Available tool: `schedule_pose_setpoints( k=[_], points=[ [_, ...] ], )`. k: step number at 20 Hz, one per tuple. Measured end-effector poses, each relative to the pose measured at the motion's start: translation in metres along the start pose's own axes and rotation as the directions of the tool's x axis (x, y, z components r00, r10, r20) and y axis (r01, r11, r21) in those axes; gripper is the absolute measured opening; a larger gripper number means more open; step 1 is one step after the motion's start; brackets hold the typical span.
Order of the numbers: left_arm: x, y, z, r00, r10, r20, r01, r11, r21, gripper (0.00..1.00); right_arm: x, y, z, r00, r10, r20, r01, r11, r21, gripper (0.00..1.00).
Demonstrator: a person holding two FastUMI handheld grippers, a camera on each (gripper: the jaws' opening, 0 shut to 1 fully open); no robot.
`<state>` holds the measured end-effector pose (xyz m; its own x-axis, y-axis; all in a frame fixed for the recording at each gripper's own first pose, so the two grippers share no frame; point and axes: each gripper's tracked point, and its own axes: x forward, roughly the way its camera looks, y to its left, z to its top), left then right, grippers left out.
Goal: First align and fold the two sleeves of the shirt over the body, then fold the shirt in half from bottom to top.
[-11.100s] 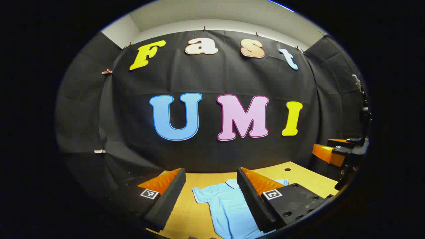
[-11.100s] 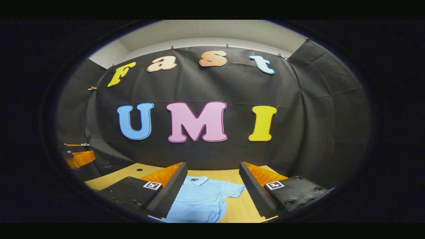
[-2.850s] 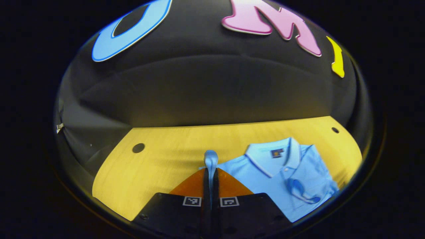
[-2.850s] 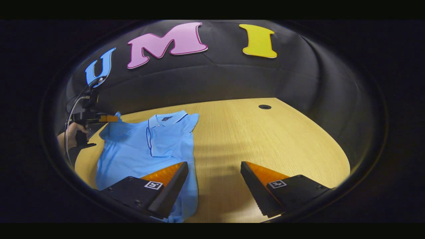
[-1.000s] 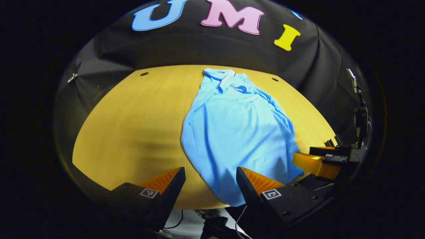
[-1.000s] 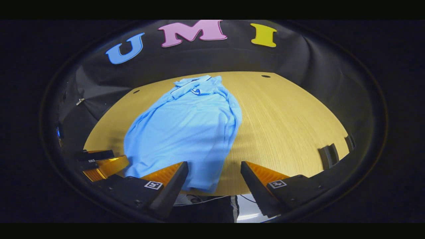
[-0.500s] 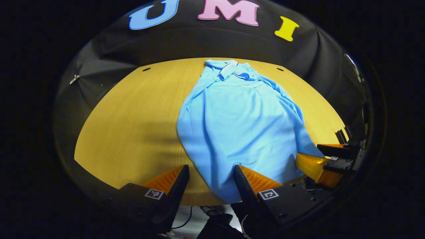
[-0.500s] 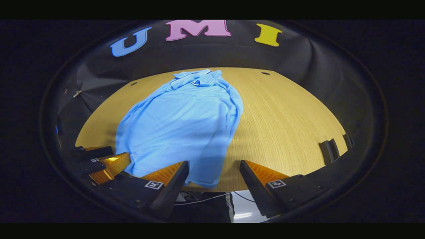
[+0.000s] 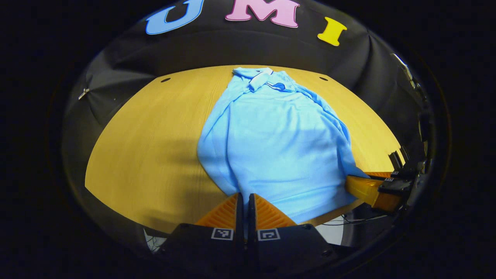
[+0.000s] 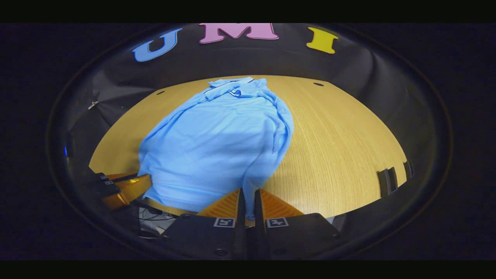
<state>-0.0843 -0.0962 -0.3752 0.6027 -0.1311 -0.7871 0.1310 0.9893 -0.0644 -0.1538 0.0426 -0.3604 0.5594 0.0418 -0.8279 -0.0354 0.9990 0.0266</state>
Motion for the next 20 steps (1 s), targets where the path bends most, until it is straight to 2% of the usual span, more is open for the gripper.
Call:
schedule_pose_setpoints(
  k=[2,3,4,5,6,7,8,10,11,12,15,16,18,19,20],
  points=[
    [0.0,-0.002,-0.001,1.0,-0.022,-0.018,0.023,0.999,0.025,0.07,0.0,0.001,0.0,0.999,0.037,-0.022,-0.037,0.999,0.011,0.03],
    [-0.001,-0.002,-0.001,0.999,-0.032,-0.028,0.033,0.999,0.023,0.07,0.0,-0.001,0.001,0.998,0.05,-0.031,-0.049,0.998,0.034,0.08],
    [-0.001,-0.001,0.001,0.998,-0.042,-0.037,0.042,0.999,0.012,0.07,0.0,-0.004,0.001,0.998,0.057,-0.039,-0.055,0.996,0.063,0.08],
    [0.001,-0.001,0.003,0.998,-0.054,-0.045,0.054,0.999,-0.002,0.06,-0.001,-0.007,0.001,0.997,0.059,-0.047,-0.055,0.995,0.082,0.03],
    [0.001,0.0,0.004,0.997,-0.059,-0.055,0.058,0.998,-0.017,0.06,-0.003,-0.009,0.002,0.997,0.062,-0.052,-0.057,0.994,0.089,0.08],
    [0.0,0.0,0.006,0.996,-0.067,-0.064,0.065,0.997,-0.032,0.06,-0.005,-0.012,0.006,0.997,0.061,-0.054,-0.057,0.995,0.083,0.03],
    [-0.003,-0.001,0.011,0.995,-0.078,-0.064,0.075,0.996,-0.042,0.06,-0.005,-0.013,0.014,0.997,0.06,-0.046,-0.057,0.996,0.068,0.02],
    [-0.009,-0.002,0.028,0.996,-0.082,-0.035,0.081,0.997,-0.02,0.06,-0.007,-0.011,0.036,0.998,0.066,-0.009,-0.066,0.998,0.022,0.02],
    [-0.011,-0.001,0.038,0.997,-0.078,-0.014,0.078,0.997,0.007,0.06,-0.008,-0.009,0.048,0.997,0.072,0.013,-0.072,0.997,-0.003,0.08],
    [-0.013,-0.002,0.048,0.997,-0.08,0.004,0.079,0.997,0.026,0.06,-0.01,-0.008,0.059,0.997,0.077,0.029,-0.077,0.997,-0.025,0.02],
    [-0.02,-0.003,0.08,0.995,-0.086,0.05,0.083,0.995,0.051,0.07,-0.013,-0.002,0.098,0.991,0.108,0.077,-0.103,0.992,-0.066,0.02],
    [-0.02,-0.002,0.093,0.994,-0.084,0.065,0.081,0.995,0.054,0.07,-0.013,-0.001,0.111,0.988,0.117,0.096,-0.11,0.991,-0.078,0.08],
    [-0.022,-0.001,0.121,0.992,-0.084,0.097,0.081,0.996,0.036,0.06,-0.012,-0.003,0.14,0.983,0.131,0.13,-0.118,0.988,-0.098,0.08],
    [-0.022,-0.001,0.135,0.99,-0.086,0.111,0.085,0.996,0.013,0.06,-0.012,-0.004,0.155,0.98,0.138,0.146,-0.124,0.987,-0.103,0.02],
    [-0.023,0.001,0.147,0.989,-0.085,0.119,0.087,0.996,-0.011,0.06,-0.01,-0.005,0.168,0.976,0.147,0.158,-0.132,0.986,-0.102,0.02]
  ],
)
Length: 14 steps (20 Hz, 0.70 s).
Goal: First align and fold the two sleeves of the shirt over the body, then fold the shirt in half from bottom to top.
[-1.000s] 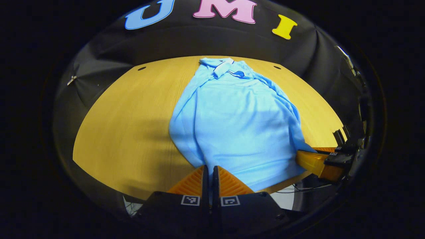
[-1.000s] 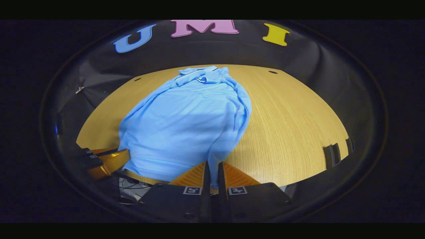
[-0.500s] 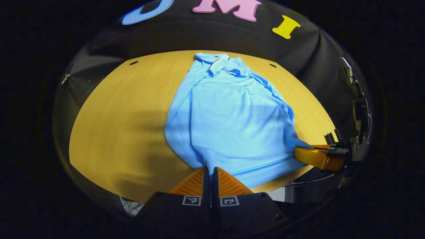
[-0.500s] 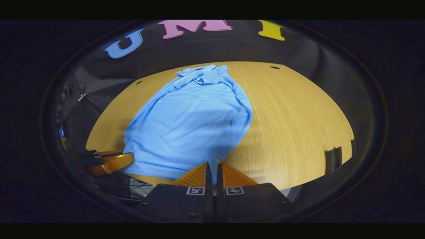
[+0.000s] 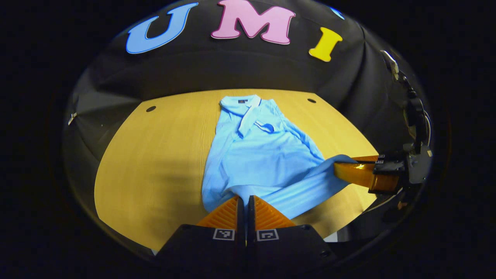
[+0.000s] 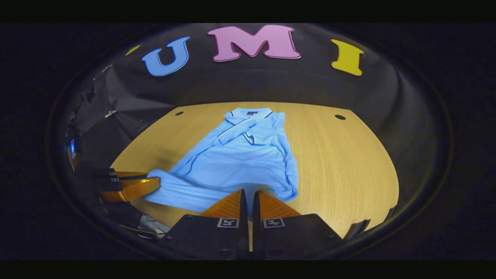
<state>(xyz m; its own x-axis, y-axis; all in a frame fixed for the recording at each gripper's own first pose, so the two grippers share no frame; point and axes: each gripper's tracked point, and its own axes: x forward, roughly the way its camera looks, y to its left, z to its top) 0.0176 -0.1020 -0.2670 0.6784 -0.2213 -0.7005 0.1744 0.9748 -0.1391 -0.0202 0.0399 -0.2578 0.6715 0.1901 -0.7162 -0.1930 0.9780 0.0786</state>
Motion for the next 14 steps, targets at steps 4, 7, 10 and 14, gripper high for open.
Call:
schedule_pose_setpoints(
  k=[4,7,10,14],
  points=[
    [0.01,0.007,0.05,0.999,0.013,0.04,-0.01,0.998,-0.06,0.06,0.015,-0.013,0.046,0.999,0.021,0.036,-0.022,0.999,0.037,0.05],
    [0.023,0.009,0.089,0.997,0.024,0.068,-0.018,0.996,-0.082,0.06,0.03,-0.021,0.078,0.998,0.04,0.057,-0.041,0.999,0.019,0.05],
    [0.036,0.014,0.129,0.994,0.039,0.101,-0.03,0.996,-0.086,0.06,0.048,-0.027,0.116,0.994,0.058,0.092,-0.058,0.998,-0.01,0.05],
    [0.059,0.021,0.177,0.988,0.052,0.148,-0.034,0.992,-0.121,0.06,0.075,-0.033,0.165,0.986,0.095,0.14,-0.093,0.995,-0.016,0.0]
  ],
)
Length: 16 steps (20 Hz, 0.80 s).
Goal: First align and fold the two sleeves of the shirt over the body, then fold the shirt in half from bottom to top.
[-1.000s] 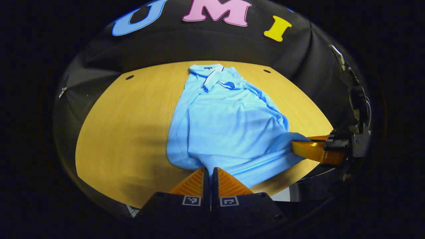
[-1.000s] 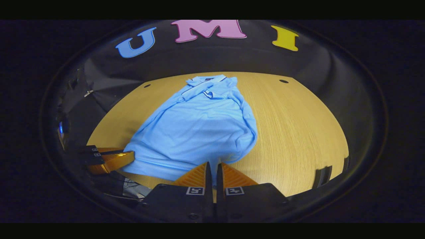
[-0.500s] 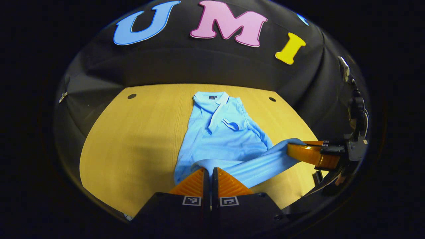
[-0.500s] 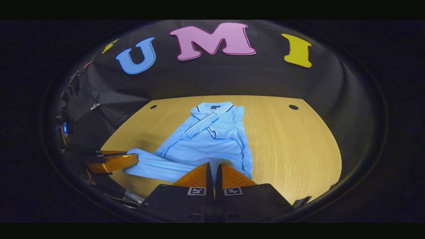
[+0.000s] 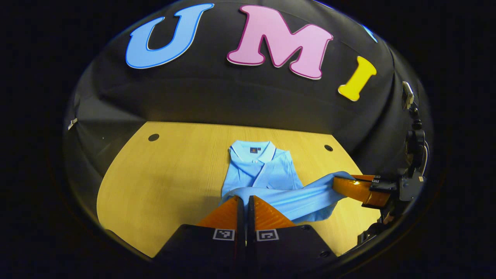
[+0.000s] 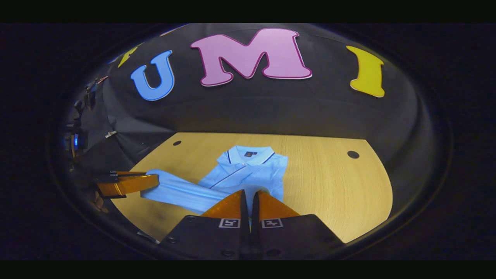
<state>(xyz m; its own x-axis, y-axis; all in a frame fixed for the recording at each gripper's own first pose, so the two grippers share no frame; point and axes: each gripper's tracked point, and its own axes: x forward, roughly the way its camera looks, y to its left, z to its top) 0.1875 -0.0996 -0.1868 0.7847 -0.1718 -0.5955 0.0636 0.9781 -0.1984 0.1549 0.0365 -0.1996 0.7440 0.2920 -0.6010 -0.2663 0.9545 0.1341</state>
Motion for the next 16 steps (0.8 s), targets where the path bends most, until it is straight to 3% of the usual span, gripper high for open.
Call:
schedule_pose_setpoints(
  k=[2,3,4,5,8,10,16],
  points=[
    [0.018,0.005,0.019,1.0,0.013,0.009,-0.013,1.0,0.004,0.06,0.018,-0.006,0.021,1.0,0.015,0.022,-0.015,1.0,0.013,0.05],
    [0.028,0.006,0.03,1.0,0.015,0.018,-0.016,1.0,0.007,0.11,0.029,-0.01,0.032,0.999,0.019,0.032,-0.02,1.0,0.018,0.0],
    [0.037,0.007,0.042,0.999,0.018,0.027,-0.019,1.0,0.014,0.06,0.038,-0.015,0.042,0.999,0.021,0.044,-0.022,1.0,0.022,0.0],
    [0.047,0.008,0.052,0.999,0.022,0.033,-0.023,1.0,0.021,0.06,0.048,-0.019,0.051,0.998,0.023,0.054,-0.025,0.999,0.025,0.05],
    [0.079,0.008,0.084,0.999,0.022,0.048,-0.024,0.999,0.043,0.06,0.079,-0.031,0.077,0.997,0.022,0.076,-0.024,1.0,0.018,0.0],
    [0.104,0.008,0.101,0.998,0.02,0.055,-0.023,0.999,0.047,0.06,0.101,-0.04,0.092,0.996,0.016,0.089,-0.019,1.0,0.022,0.05],
    [0.187,0.022,0.109,0.999,0.007,0.038,-0.009,0.999,0.053,0.06,0.168,-0.065,0.093,0.997,-0.017,0.071,0.014,0.998,0.053,0.0]
  ],
)
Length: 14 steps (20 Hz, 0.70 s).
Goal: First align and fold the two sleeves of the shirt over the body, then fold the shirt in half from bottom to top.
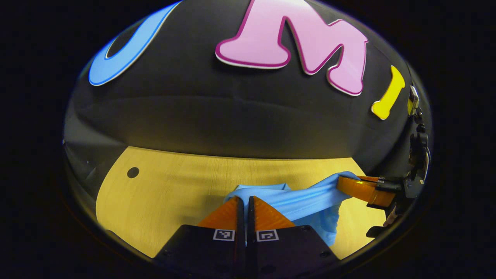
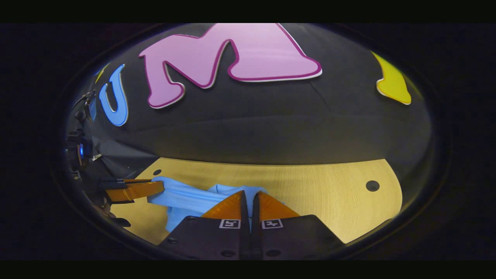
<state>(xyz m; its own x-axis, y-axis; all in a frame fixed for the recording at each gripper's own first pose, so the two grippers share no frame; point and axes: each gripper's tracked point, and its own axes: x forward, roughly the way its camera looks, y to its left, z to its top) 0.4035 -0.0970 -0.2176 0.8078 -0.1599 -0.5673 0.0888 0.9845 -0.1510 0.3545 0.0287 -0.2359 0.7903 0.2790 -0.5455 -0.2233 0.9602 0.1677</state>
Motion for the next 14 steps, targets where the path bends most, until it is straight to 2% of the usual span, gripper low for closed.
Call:
schedule_pose_setpoints(
  k=[4,6,7,8,9,10,12,13,14],
  points=[
    [0.045,0.007,-0.006,1.0,-0.031,0.004,0.031,1.0,0.003,0.06,0.04,-0.018,-0.018,0.999,-0.037,-0.019,0.037,0.999,-0.001,0.0],
    [0.062,0.004,-0.009,0.999,-0.049,0.007,0.049,0.999,0.007,0.06,0.056,-0.026,-0.03,0.998,-0.059,-0.033,0.06,0.998,0.021,0.1],
    [0.071,0.006,-0.014,0.999,-0.051,0.002,0.051,0.999,-0.004,0.06,0.063,-0.029,-0.035,0.997,-0.07,-0.04,0.071,0.997,0.028,0.05],
    [0.076,0.01,-0.02,0.999,-0.046,-0.004,0.046,0.999,-0.016,0.06,0.069,-0.032,-0.038,0.996,-0.073,-0.042,0.075,0.997,0.036,0.05],
    [0.084,0.014,-0.026,0.999,-0.047,-0.014,0.047,0.998,-0.029,0.02,0.072,-0.033,-0.04,0.996,-0.079,-0.044,0.08,0.996,0.038,0.11],
    [0.091,0.02,-0.031,0.999,-0.034,-0.022,0.034,0.999,-0.03,0.08,0.075,-0.034,-0.042,0.996,-0.085,-0.039,0.086,0.996,0.032,0.02],
    [0.1,0.03,-0.038,1.0,0.008,-0.027,-0.008,1.0,-0.009,0.12,0.076,-0.035,-0.043,0.995,-0.091,-0.029,0.09,0.996,-0.009,0.15],
    [0.101,0.033,-0.036,0.999,0.028,-0.022,-0.028,1.0,0.001,0.2,0.072,-0.037,-0.043,0.994,-0.104,-0.026,0.103,0.994,-0.038,0.11],
    [0.096,0.031,-0.033,0.999,0.032,-0.019,-0.032,0.999,0.0,0.24,0.068,-0.039,-0.042,0.993,-0.12,-0.012,0.119,0.991,-0.062,0.27]
  ],
)
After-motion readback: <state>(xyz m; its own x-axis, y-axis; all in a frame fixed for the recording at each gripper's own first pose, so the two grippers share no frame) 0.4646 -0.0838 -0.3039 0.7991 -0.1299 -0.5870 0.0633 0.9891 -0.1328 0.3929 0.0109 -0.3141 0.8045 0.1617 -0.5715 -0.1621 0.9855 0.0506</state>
